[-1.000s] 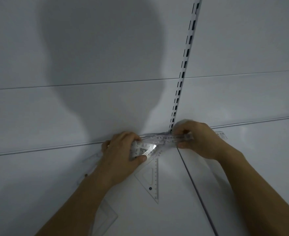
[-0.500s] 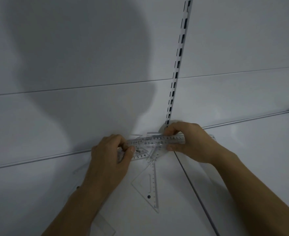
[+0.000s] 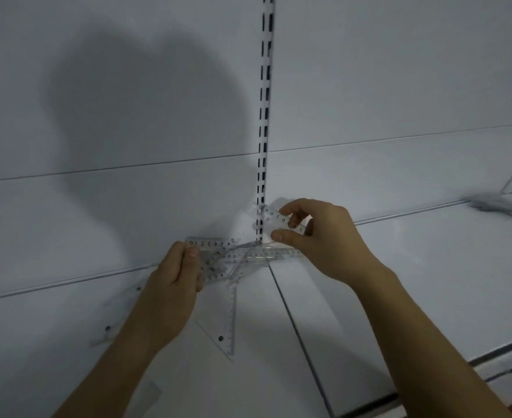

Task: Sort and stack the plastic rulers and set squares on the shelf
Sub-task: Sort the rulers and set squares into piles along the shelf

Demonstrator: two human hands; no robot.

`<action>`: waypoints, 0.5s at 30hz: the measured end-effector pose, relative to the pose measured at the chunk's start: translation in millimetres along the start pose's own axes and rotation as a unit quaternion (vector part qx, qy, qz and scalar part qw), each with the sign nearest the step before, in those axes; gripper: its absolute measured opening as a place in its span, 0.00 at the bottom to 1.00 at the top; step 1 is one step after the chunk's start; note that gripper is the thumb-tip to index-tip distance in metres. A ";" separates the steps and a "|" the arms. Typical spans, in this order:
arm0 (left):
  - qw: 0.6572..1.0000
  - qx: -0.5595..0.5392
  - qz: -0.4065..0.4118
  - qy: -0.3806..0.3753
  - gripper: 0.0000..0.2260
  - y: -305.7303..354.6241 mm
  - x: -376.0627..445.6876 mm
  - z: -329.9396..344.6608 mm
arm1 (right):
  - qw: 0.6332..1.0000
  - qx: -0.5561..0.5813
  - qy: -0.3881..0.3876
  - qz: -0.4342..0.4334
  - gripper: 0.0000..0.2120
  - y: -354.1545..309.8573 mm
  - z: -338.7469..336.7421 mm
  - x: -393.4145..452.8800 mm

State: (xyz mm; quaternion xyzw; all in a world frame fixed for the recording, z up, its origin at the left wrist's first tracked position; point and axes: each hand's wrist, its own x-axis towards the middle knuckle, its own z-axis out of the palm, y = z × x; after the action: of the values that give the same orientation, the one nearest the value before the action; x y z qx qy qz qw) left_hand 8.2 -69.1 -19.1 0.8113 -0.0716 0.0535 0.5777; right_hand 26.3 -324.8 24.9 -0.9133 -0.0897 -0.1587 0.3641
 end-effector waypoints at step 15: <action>0.988 -0.036 0.028 -0.146 0.11 103.2 -46.1 258.7 | 0.971 0.092 0.169 0.143 0.28 126.7 -160.2 -160.0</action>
State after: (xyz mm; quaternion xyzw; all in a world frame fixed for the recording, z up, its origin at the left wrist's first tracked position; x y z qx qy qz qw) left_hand -54.4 -344.3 -15.5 0.7871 -0.1795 -0.0520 0.5879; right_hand -123.7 -534.7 -2.9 -0.8394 0.0906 -0.2481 0.4750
